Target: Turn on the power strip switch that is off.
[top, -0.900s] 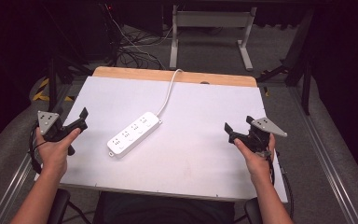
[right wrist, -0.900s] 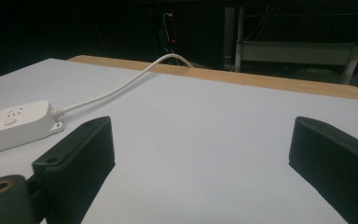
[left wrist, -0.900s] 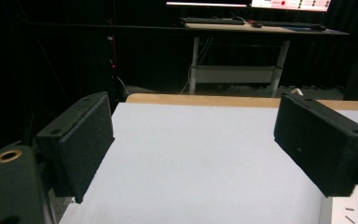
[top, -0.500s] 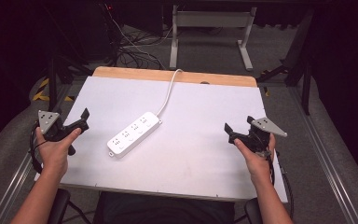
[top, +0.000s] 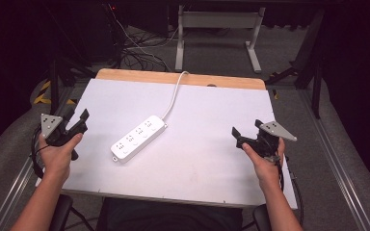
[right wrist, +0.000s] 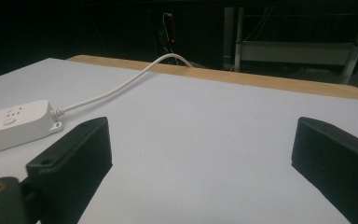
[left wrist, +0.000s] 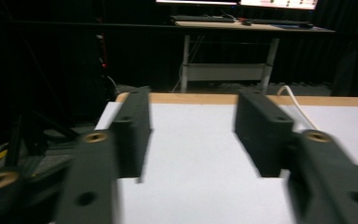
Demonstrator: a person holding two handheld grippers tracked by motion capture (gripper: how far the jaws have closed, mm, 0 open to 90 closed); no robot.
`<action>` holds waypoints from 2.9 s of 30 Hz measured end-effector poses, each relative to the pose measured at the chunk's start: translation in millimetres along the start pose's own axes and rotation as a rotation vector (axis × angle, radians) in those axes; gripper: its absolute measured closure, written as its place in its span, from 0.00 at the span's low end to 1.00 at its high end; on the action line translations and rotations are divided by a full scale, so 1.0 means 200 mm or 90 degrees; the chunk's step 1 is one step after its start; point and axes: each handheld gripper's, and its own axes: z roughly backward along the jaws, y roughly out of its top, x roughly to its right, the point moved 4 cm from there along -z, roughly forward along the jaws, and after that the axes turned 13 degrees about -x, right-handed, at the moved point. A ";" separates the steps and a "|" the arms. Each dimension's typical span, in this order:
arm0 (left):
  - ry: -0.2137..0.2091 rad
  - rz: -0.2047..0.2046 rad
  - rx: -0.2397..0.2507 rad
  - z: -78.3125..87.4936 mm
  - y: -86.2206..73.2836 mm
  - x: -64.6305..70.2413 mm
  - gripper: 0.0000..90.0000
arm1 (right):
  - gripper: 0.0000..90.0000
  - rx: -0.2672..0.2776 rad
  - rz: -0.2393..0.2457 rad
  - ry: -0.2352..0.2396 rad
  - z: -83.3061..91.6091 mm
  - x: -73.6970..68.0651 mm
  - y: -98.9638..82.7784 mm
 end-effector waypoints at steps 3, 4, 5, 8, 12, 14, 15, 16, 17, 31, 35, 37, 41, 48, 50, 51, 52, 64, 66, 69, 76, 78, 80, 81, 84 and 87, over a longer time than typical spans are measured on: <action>-0.014 0.000 -0.010 0.00 0.00 0.00 0.79 | 0.06 0.001 -0.001 0.002 0.00 0.00 0.00; -0.024 0.006 -0.010 0.01 0.00 0.00 0.83 | 0.07 0.000 -0.002 0.002 0.00 0.00 0.00; -0.024 0.006 -0.010 0.01 0.00 0.00 0.87 | 0.07 0.000 -0.003 0.002 0.00 0.00 0.00; -0.040 -0.008 -0.012 0.01 0.02 0.01 0.95 | 0.07 0.001 -0.003 0.002 0.00 0.00 0.00; -0.054 -0.018 -0.019 0.02 0.02 0.03 1.00 | 0.07 0.001 -0.003 0.002 0.01 0.00 0.00; -0.069 -0.027 -0.032 0.02 0.03 0.04 1.00 | 0.07 0.001 -0.003 0.002 0.01 0.00 0.00; -0.074 -0.033 -0.036 0.01 0.03 0.05 1.00 | 0.07 0.001 -0.003 0.001 0.01 0.00 0.00; -0.074 -0.033 -0.036 0.01 0.03 0.05 1.00 | 0.07 0.001 -0.003 0.002 0.01 0.00 0.00; -0.077 -0.036 -0.042 0.01 0.03 0.05 1.00 | 0.07 0.000 -0.003 0.002 0.01 0.00 0.00; -0.160 -0.095 -0.128 -0.07 0.07 0.18 1.00 | 0.07 0.001 -0.011 0.001 0.02 0.01 -0.01; -0.184 -0.121 -0.156 -0.08 0.06 0.25 1.00 | 0.07 0.001 -0.011 0.000 0.03 0.01 -0.01; -0.190 -0.125 -0.160 -0.09 0.06 0.26 1.00 | 0.07 0.001 -0.012 0.000 0.03 0.01 -0.01; -0.206 -0.171 -0.191 -0.11 0.04 0.34 1.00 | 0.07 0.000 -0.011 0.000 0.03 0.01 -0.01; -0.232 -0.233 -0.248 -0.16 -0.01 0.44 1.00 | 0.07 0.001 -0.011 0.002 0.02 0.01 -0.01; -0.234 -0.245 -0.259 -0.16 -0.03 0.47 1.00 | 0.07 0.001 -0.011 0.002 0.03 0.01 -0.01; -0.234 -0.245 -0.259 -0.16 -0.03 0.47 1.00 | 0.07 0.001 -0.011 0.002 0.03 0.01 -0.01; -0.235 -0.255 -0.267 -0.17 -0.04 0.48 1.00 | 0.07 0.001 -0.010 0.000 0.03 0.01 -0.01; -0.274 -0.292 -0.370 -0.25 -0.13 0.56 1.00 | 0.07 0.001 -0.010 -0.001 0.03 0.01 -0.01; -0.279 -0.297 -0.382 -0.26 -0.14 0.56 1.00 | 0.07 0.001 -0.010 -0.001 0.02 0.01 -0.01; -0.281 -0.303 -0.404 -0.27 -0.16 0.57 1.00 | 0.07 0.000 -0.010 -0.001 0.02 0.01 -0.01; -0.280 -0.312 -0.417 -0.28 -0.17 0.58 1.00 | 0.07 0.001 -0.008 -0.001 0.02 0.01 -0.01; -0.283 -0.309 -0.419 -0.28 -0.17 0.58 1.00 | 0.07 0.000 -0.009 -0.002 0.02 0.01 -0.01; -0.281 -0.312 -0.419 -0.28 -0.17 0.57 1.00 | 0.07 0.000 -0.009 -0.002 0.02 0.01 -0.01; -0.282 -0.311 -0.421 -0.28 -0.17 0.58 1.00 | 0.07 0.000 -0.009 -0.002 0.02 0.01 -0.01; -0.281 -0.313 -0.426 -0.28 -0.17 0.58 1.00 | 0.07 0.000 -0.009 -0.002 0.02 0.01 -0.01; -0.281 -0.315 -0.429 -0.28 -0.18 0.58 1.00 | 0.07 0.001 -0.010 -0.003 0.03 0.01 -0.01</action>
